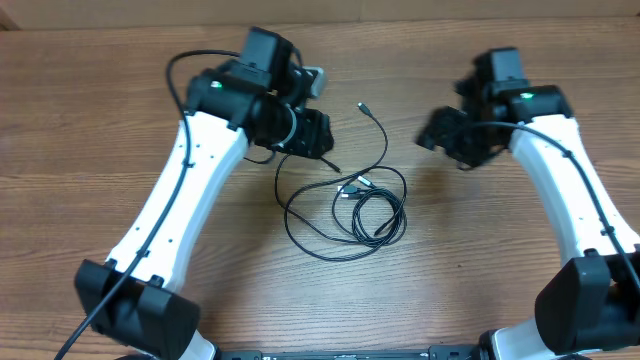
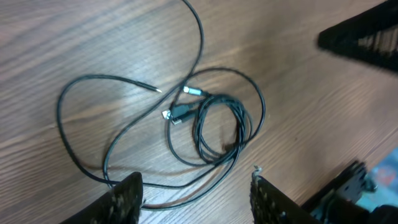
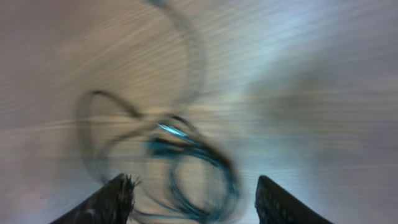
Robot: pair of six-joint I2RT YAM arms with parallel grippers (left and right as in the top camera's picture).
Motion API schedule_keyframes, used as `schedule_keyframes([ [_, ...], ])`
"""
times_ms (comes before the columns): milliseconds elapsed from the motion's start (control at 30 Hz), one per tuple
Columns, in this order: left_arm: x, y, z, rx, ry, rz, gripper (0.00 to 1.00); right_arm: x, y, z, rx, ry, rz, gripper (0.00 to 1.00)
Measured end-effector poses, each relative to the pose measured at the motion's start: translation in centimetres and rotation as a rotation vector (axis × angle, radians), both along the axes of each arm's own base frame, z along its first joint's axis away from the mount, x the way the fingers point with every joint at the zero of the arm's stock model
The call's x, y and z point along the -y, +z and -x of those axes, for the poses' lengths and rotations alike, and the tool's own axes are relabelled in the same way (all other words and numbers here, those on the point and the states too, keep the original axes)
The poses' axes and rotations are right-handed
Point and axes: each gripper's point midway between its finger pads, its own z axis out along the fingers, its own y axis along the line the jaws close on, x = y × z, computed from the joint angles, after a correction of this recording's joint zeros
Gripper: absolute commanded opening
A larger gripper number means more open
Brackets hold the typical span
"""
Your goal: Untangle cables
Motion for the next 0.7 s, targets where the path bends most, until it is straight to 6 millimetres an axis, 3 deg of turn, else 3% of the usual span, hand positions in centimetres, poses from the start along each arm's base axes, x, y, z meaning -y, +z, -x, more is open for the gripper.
schedule_keyframes([
  [133,1.5,-1.9,1.0,-0.022,-0.08,-0.059,0.54,5.6,-1.1,2.6,-0.139,-0.134,0.085,0.68],
  [300,3.4,-5.7,1.6,-0.078,-0.165,-0.126,0.51,9.4,-1.4,4.8,-0.238,-0.236,0.113,0.7],
  [467,5.1,-10.6,2.6,-0.173,-0.244,-0.192,0.51,10.8,-1.4,5.7,-0.268,-0.255,0.121,0.7],
  [700,6.7,-15.3,4.3,-0.255,-0.334,-0.261,0.51,10.9,-1.4,5.7,-0.264,-0.241,0.124,0.7],
])
